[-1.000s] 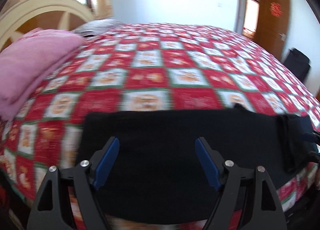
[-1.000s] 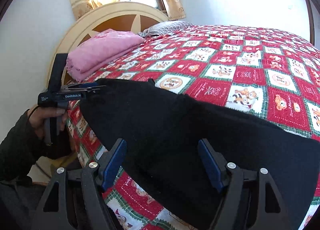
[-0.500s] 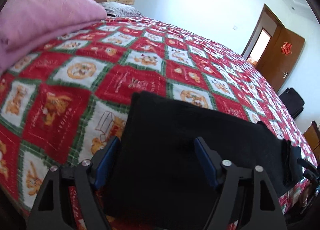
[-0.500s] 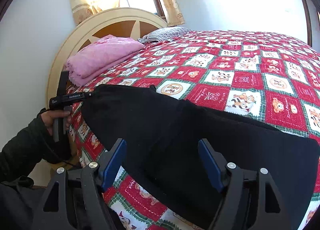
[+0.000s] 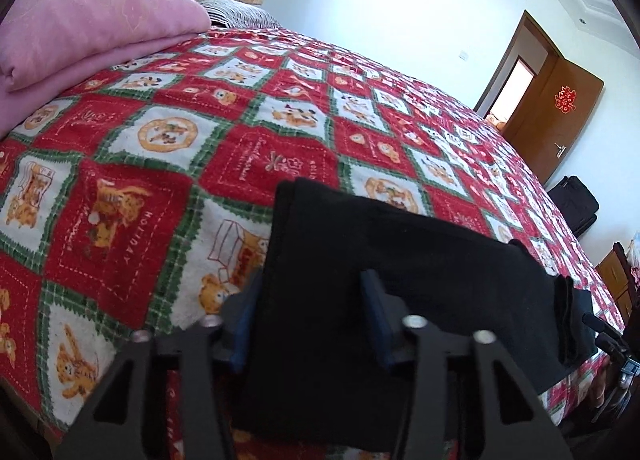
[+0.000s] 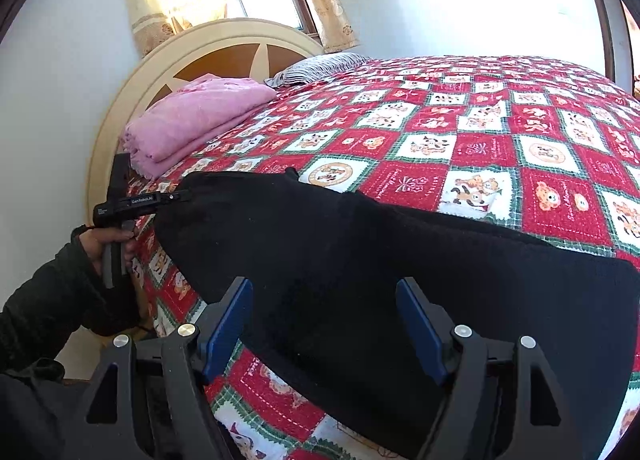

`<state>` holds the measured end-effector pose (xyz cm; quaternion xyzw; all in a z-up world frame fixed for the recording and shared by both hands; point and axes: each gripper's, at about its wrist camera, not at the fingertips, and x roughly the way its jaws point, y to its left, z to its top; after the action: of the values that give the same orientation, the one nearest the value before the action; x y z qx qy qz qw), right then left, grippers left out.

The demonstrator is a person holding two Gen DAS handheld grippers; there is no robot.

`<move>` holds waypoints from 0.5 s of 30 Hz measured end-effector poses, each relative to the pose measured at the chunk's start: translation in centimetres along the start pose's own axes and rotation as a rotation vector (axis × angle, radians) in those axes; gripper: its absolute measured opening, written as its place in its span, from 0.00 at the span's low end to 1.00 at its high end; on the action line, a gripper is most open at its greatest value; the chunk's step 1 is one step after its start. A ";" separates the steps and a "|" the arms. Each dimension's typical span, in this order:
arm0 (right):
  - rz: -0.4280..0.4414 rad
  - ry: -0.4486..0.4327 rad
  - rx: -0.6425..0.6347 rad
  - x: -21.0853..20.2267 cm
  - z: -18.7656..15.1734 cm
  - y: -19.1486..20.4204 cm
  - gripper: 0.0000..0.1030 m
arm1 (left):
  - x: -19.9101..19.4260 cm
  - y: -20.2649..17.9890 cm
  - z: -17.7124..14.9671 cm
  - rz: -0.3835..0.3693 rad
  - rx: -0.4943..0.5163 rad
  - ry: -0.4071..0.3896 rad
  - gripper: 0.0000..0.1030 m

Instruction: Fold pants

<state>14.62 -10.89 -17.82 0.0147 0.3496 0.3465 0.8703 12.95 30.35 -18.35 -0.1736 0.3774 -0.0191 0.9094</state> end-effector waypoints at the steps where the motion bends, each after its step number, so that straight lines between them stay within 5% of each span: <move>1: 0.000 -0.005 -0.001 -0.1 0.0 0.0 0.73 | -0.2 -0.3 0.0 -0.004 0.003 -0.004 0.21; 7: -0.014 -0.018 0.013 -0.4 0.1 -0.5 0.73 | -0.5 -1.2 -0.1 0.034 0.033 -0.017 0.21; 12: -0.023 -0.020 0.013 -0.4 0.0 -0.5 0.73 | 0.0 1.0 -0.7 -0.031 -0.063 -0.044 0.38; 15: -0.025 -0.025 0.013 -0.5 0.1 -0.5 0.73 | 0.0 1.6 -0.8 -0.086 -0.099 -0.038 0.27</move>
<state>14.70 -11.55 -17.58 0.0204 0.3410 0.3331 0.8788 12.26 31.60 -19.43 -0.2348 0.3529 -0.0360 0.9050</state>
